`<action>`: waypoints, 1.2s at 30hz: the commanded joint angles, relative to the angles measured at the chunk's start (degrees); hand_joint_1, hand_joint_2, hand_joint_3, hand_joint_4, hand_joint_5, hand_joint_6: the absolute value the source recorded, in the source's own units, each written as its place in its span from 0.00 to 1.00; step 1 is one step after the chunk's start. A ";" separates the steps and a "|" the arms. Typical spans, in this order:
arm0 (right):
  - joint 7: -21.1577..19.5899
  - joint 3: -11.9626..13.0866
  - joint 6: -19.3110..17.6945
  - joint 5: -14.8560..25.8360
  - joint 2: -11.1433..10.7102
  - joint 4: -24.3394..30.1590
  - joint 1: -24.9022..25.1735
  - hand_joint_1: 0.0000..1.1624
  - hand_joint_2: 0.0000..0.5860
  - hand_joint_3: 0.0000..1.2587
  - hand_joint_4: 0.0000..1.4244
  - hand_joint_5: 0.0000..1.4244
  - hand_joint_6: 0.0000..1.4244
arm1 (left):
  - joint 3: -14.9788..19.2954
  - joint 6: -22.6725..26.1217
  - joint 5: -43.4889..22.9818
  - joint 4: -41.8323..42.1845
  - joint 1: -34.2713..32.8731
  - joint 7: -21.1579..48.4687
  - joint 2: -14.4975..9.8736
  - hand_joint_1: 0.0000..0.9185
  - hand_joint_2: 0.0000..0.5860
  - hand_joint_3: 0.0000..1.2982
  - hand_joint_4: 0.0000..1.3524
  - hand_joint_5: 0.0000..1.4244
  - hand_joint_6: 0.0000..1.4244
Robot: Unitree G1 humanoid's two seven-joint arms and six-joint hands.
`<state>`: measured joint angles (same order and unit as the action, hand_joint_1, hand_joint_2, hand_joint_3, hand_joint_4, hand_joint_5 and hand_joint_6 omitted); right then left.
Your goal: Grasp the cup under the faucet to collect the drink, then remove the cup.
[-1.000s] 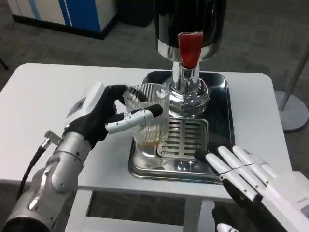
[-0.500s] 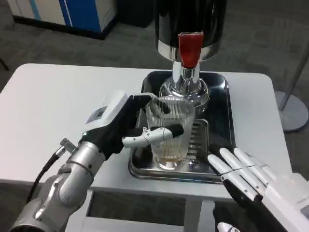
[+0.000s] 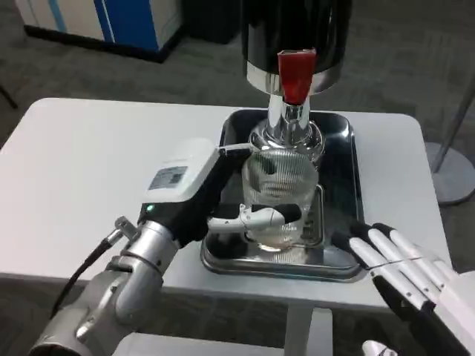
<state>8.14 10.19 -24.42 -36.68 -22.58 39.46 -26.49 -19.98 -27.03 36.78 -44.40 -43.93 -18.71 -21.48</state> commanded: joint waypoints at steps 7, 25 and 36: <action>-0.79 3.35 -2.32 2.58 0.23 1.18 -2.98 0.00 0.92 0.05 0.00 0.00 0.05 | -2.72 5.85 3.50 -2.72 -0.30 -2.62 -0.11 0.47 0.42 0.75 0.85 0.94 1.00; 0.40 0.96 -1.35 2.00 0.56 0.56 0.02 0.00 0.92 0.06 0.00 0.00 0.06 | 0.35 7.91 0.64 0.18 -0.32 1.17 -3.06 0.17 0.25 0.27 0.26 0.46 0.89; 0.32 1.76 -1.35 2.84 0.24 0.64 -0.49 0.00 0.92 0.07 0.00 0.00 0.07 | -0.32 7.13 -0.36 -0.18 -1.95 5.12 -1.08 0.18 0.27 0.21 0.28 0.47 0.90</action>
<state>8.16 11.39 -25.72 -34.55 -22.16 40.06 -26.48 -19.36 -19.38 36.35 -43.96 -45.39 -15.39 -23.20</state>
